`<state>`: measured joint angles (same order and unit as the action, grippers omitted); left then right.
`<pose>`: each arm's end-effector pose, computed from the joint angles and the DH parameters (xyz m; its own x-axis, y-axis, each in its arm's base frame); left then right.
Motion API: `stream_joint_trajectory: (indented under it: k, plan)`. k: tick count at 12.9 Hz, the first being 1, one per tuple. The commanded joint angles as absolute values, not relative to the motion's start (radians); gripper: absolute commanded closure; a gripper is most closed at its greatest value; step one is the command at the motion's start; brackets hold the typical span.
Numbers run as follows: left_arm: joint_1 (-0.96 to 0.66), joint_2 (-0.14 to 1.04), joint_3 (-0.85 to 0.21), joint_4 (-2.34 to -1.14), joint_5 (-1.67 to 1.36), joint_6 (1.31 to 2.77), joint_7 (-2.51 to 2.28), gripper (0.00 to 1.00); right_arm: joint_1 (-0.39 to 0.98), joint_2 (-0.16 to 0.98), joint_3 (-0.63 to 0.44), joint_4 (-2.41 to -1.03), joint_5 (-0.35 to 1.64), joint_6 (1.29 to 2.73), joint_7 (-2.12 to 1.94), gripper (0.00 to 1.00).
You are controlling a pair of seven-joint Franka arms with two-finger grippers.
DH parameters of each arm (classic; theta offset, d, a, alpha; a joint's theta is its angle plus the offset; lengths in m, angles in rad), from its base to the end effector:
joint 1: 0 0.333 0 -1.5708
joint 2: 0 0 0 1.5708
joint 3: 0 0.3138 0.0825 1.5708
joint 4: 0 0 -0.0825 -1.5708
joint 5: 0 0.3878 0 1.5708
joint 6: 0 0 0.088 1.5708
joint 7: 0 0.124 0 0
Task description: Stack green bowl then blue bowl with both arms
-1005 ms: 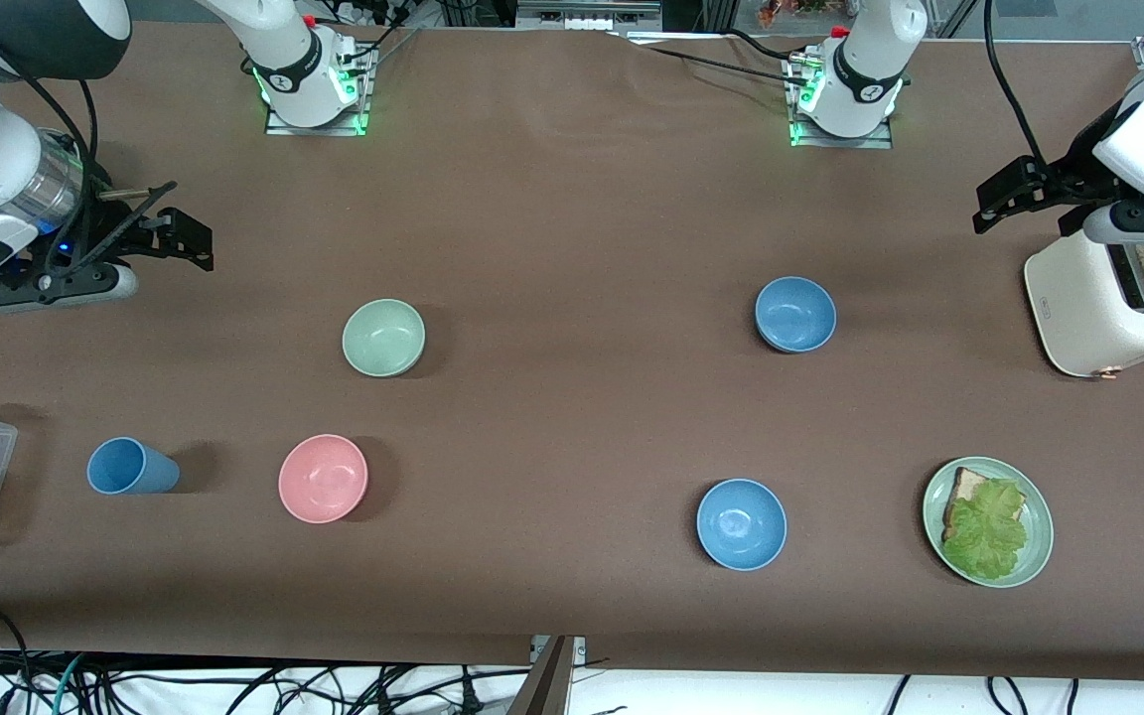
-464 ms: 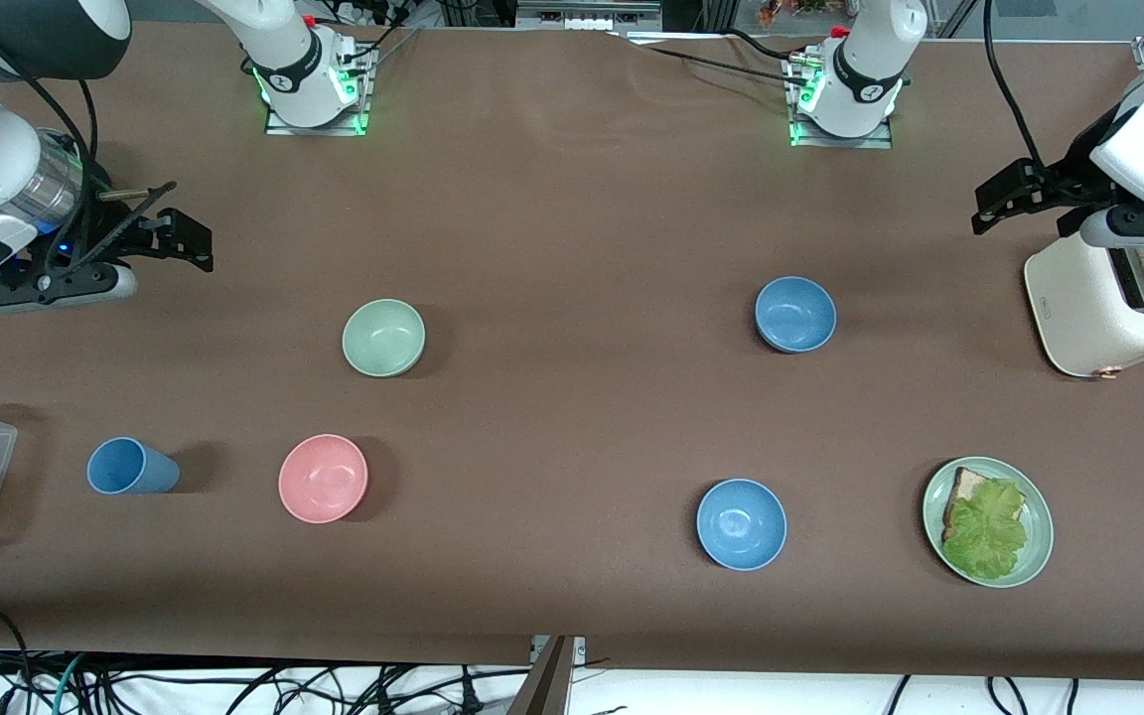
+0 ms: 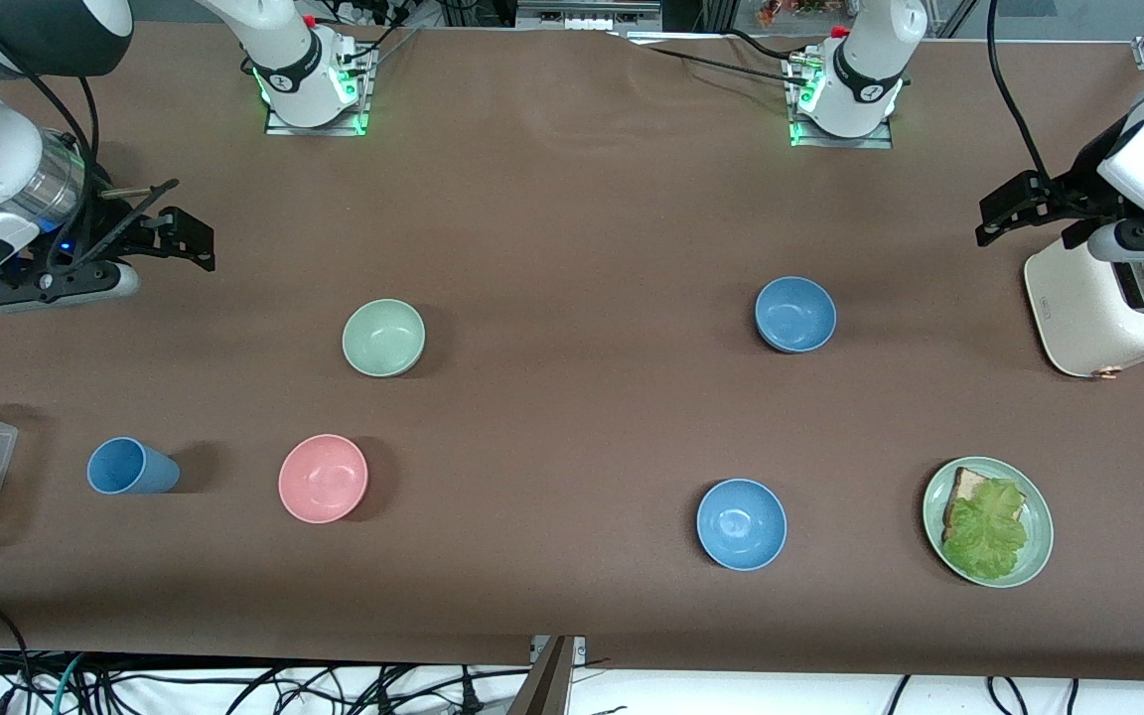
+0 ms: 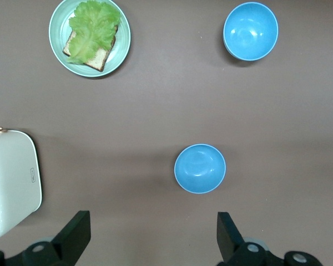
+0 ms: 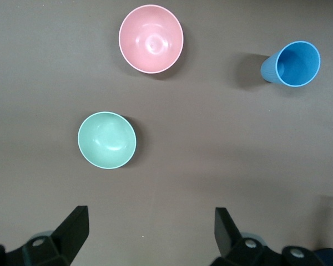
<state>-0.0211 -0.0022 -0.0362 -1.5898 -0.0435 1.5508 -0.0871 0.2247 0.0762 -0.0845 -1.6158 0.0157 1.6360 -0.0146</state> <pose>0.5531 -0.0372 0.5959 0.9988 0.0289 -0.0404 0.0305 -0.9987 0.0400 0.5758 0.0847 0.5460 0.9867 0.1528 -0.0556 0.1525 -0.9882 -0.0100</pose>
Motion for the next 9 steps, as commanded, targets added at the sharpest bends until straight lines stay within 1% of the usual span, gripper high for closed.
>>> stream_joint_trajectory:
  k: [1, 9]
  plan:
    - [-0.015, 0.024, -0.035, -1.545, 0.013, 1.525, -0.078, 0.0, 0.218, 0.063, -0.075, -1.615, 0.015, 1.626, -0.026, 0.01]
    - [-0.017, 0.035, -0.035, -1.511, 0.049, 1.525, -0.087, 0.0, 0.218, 0.063, -0.077, -1.618, 0.015, 1.624, -0.026, 0.0]
